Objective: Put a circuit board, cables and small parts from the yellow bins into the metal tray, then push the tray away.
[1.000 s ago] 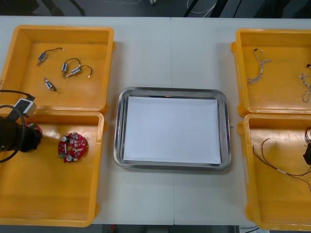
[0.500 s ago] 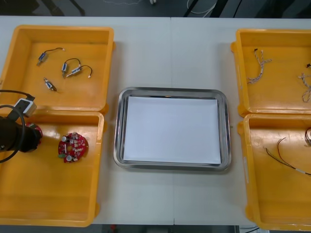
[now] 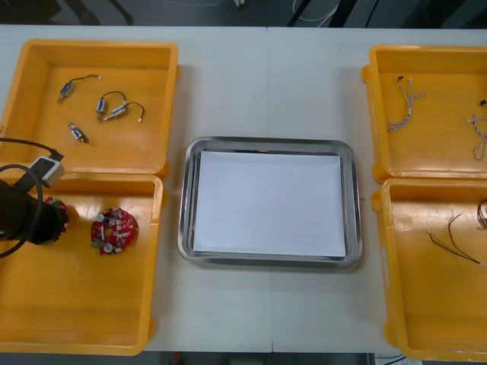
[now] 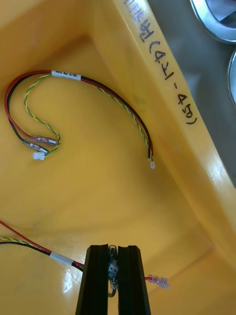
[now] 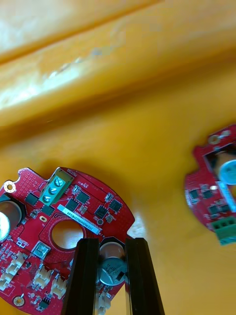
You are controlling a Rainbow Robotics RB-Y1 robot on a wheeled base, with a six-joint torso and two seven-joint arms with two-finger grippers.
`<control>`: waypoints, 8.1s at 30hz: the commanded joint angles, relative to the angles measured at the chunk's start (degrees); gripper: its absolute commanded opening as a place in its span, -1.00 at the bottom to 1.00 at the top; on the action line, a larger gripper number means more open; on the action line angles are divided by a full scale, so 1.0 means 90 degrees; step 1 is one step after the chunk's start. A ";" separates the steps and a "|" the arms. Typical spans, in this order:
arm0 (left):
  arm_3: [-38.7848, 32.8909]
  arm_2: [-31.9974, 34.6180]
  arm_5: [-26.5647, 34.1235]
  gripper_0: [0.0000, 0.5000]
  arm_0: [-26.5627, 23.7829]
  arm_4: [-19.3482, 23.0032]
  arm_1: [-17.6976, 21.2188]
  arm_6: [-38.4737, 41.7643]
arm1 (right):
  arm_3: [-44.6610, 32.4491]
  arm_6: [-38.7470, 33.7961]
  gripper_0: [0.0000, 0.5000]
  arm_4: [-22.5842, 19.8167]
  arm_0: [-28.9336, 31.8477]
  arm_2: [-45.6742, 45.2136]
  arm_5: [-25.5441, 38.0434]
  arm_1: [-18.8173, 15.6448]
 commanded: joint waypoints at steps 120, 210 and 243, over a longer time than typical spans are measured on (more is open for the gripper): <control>-0.0099 -0.0692 -0.1084 1.00 0.0155 0.0701 0.1219 -0.3133 | 0.1308 -0.4259 1.00 0.0953 -0.0175 -0.0116 -0.1042 0.2584; 0.0418 -0.1473 -0.1523 -1.00 -0.0314 0.0447 0.1200 -0.2830 | -0.1446 0.0839 -1.00 -0.3520 -0.2050 -0.0048 0.2127 -0.1986; -0.1554 0.0509 0.2793 -1.00 -0.0988 0.0193 0.0116 -0.0154 | -0.1690 0.1552 -1.00 -0.3227 -0.4081 0.2745 0.1057 -0.2113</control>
